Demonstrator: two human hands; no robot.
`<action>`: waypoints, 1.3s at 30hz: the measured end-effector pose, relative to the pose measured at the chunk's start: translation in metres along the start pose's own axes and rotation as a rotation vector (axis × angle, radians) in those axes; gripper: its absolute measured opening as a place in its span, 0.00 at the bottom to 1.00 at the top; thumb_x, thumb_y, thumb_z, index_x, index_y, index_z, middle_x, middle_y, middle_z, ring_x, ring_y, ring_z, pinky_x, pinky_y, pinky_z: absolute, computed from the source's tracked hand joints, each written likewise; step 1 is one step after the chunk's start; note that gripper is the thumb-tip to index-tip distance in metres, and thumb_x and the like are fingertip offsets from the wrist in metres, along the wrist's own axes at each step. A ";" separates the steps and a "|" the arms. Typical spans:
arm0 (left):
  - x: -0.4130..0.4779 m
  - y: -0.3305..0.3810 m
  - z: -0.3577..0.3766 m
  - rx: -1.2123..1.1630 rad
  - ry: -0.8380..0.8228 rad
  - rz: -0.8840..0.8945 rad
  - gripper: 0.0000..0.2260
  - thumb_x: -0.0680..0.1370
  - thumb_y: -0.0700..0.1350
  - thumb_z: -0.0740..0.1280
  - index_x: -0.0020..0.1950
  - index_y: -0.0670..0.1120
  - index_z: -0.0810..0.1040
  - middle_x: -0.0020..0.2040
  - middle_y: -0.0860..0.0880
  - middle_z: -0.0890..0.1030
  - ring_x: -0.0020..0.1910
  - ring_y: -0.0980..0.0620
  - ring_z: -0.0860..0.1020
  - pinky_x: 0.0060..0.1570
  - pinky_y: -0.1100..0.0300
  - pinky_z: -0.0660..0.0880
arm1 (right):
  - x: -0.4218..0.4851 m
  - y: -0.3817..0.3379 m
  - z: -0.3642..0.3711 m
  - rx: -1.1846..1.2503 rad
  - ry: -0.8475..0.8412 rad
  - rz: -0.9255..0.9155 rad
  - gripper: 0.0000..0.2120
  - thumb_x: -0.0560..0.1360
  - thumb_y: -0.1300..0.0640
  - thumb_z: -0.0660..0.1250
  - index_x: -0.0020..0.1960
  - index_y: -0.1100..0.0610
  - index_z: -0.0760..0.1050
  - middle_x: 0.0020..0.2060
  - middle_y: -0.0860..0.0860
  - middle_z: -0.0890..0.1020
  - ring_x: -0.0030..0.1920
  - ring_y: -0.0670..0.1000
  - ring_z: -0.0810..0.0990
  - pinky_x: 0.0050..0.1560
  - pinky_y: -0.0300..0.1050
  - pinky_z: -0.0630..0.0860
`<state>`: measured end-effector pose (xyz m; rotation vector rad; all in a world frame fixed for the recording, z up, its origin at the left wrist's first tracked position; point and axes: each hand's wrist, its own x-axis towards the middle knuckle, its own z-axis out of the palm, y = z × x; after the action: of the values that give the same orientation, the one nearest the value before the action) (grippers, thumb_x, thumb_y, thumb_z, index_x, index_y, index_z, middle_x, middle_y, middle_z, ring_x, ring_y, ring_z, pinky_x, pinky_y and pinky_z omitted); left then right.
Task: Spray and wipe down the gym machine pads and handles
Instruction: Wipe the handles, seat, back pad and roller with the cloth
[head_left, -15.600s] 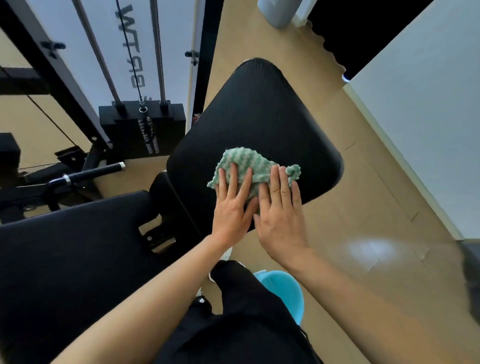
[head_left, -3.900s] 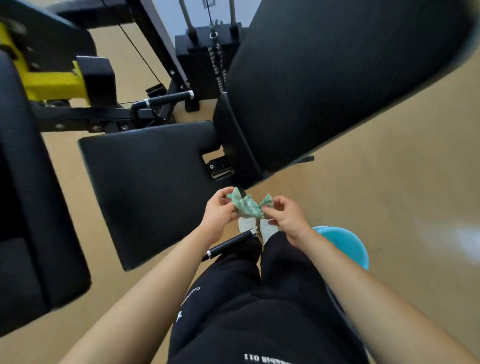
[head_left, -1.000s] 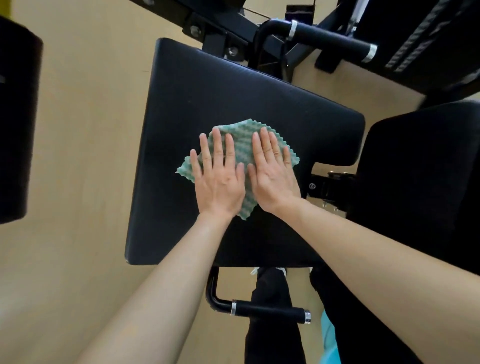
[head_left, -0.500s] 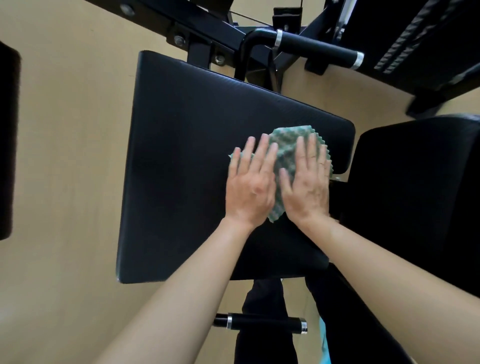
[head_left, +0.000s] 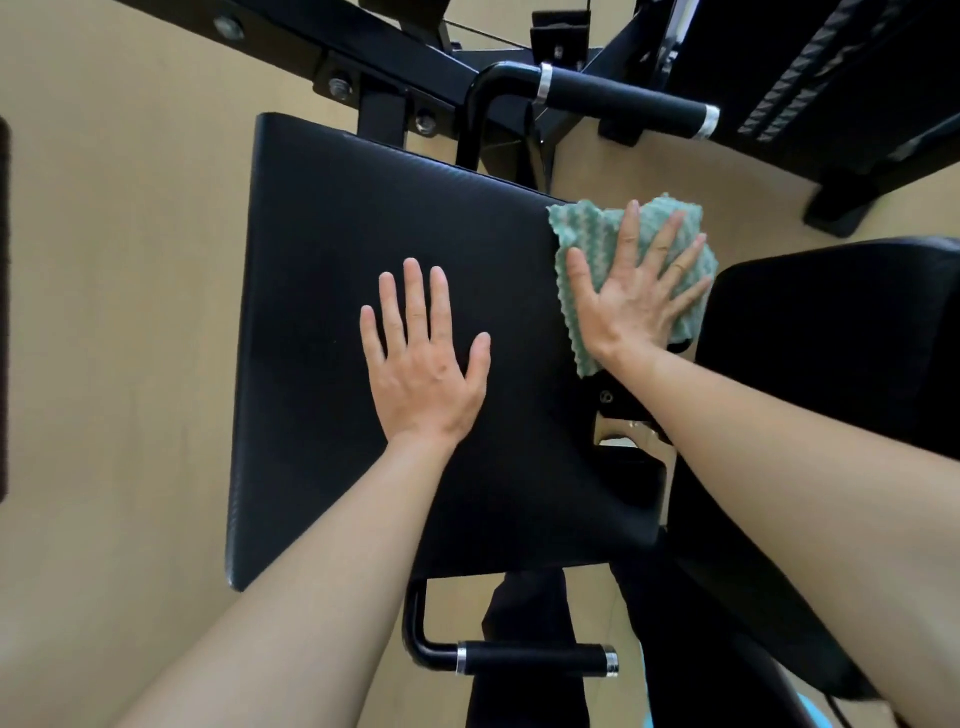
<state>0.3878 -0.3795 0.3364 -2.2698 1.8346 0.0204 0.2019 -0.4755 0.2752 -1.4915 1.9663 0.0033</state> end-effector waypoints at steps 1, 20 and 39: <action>-0.001 0.000 0.001 0.000 0.001 0.006 0.36 0.84 0.64 0.51 0.86 0.47 0.45 0.86 0.45 0.44 0.84 0.42 0.43 0.82 0.40 0.46 | 0.002 0.001 -0.001 0.010 0.000 0.021 0.41 0.78 0.26 0.43 0.84 0.43 0.37 0.83 0.57 0.35 0.80 0.67 0.32 0.76 0.75 0.35; -0.003 0.004 0.005 0.035 0.106 0.023 0.40 0.79 0.64 0.59 0.85 0.44 0.55 0.85 0.42 0.53 0.84 0.39 0.50 0.80 0.37 0.51 | 0.014 -0.018 -0.004 -0.226 0.049 -0.590 0.30 0.83 0.34 0.43 0.83 0.39 0.47 0.84 0.50 0.50 0.83 0.63 0.47 0.79 0.69 0.42; -0.034 -0.056 -0.018 -0.104 0.082 -0.477 0.52 0.69 0.79 0.63 0.84 0.52 0.55 0.85 0.44 0.53 0.83 0.37 0.52 0.79 0.35 0.52 | 0.001 -0.096 -0.016 -0.282 -0.190 -1.090 0.30 0.82 0.32 0.42 0.83 0.36 0.48 0.84 0.43 0.46 0.82 0.60 0.36 0.79 0.68 0.36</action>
<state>0.4323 -0.3388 0.3687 -2.7591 1.3065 -0.0575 0.2763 -0.5158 0.3231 -2.4571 0.8313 -0.0482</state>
